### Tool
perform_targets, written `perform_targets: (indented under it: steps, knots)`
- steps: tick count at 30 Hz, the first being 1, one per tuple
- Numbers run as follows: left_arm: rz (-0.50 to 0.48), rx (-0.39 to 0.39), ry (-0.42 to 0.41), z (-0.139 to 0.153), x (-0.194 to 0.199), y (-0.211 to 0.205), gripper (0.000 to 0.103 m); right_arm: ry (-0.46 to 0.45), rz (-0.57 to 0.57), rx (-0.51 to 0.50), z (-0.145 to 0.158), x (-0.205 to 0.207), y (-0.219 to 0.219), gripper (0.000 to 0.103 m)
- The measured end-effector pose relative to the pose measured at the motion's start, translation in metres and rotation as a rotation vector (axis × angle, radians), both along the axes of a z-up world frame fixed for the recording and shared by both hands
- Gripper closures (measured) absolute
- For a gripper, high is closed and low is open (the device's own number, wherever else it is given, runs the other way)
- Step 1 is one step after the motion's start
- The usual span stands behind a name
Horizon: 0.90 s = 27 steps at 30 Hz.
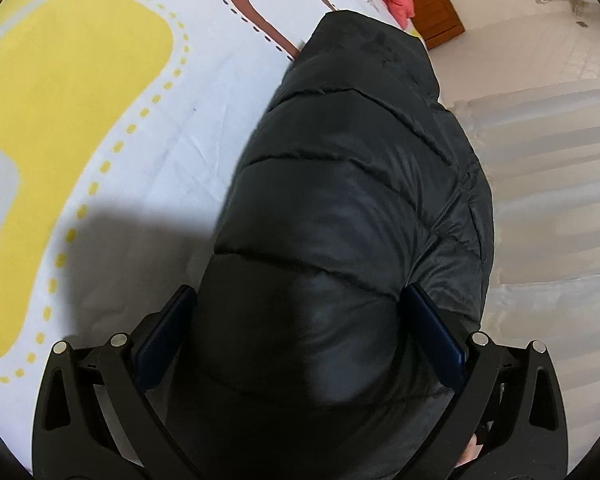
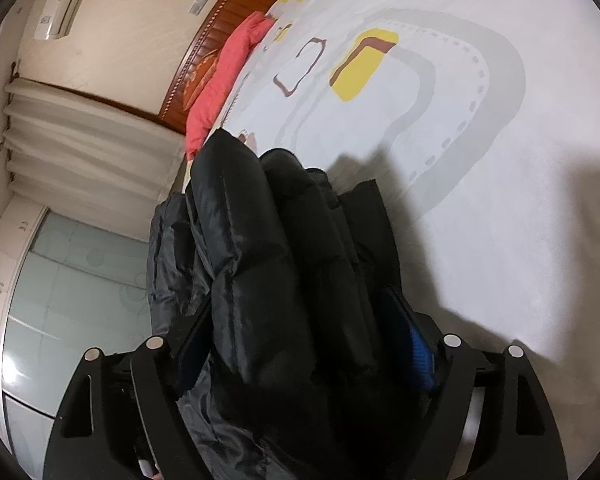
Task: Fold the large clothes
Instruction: 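Hold the black jacket bundle with both grippers and carry it along the bed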
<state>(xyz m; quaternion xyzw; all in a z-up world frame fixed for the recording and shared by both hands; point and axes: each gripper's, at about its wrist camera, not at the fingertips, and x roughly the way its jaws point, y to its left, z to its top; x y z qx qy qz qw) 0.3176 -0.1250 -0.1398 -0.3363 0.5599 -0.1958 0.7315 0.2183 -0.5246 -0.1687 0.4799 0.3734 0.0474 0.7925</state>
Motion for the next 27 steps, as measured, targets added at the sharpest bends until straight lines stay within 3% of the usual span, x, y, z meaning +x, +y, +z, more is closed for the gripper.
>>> perform_targets:
  steps: [5, 7, 9, 12, 17, 27]
  knots:
    - [-0.011, -0.013, -0.052, -0.004, 0.006, -0.008, 0.002, -0.003, 0.025, -0.029, -0.003, 0.010, 0.003, 0.019]
    - [-0.024, -0.029, -0.058, -0.008, 0.009, -0.009, 0.004, 0.001, 0.024, -0.035, -0.004, 0.011, 0.003, 0.024]
    - [-0.034, -0.042, -0.069, -0.007, 0.007, -0.012, 0.012, -0.001, 0.023, -0.036, -0.005, 0.010, 0.004, 0.038]
    - [-0.037, -0.042, -0.091, -0.002, 0.003, -0.011, 0.023, -0.019, 0.015, -0.022, -0.002, 0.005, 0.007, 0.050]
    - [-0.044, -0.025, -0.141, 0.015, -0.002, -0.008, 0.036, -0.062, -0.003, -0.050, 0.013, -0.004, 0.018, 0.063]
    - [0.023, 0.051, -0.230, 0.061, -0.001, 0.054, 0.039, -0.141, 0.064, -0.009, 0.042, 0.033, 0.078, 0.068]
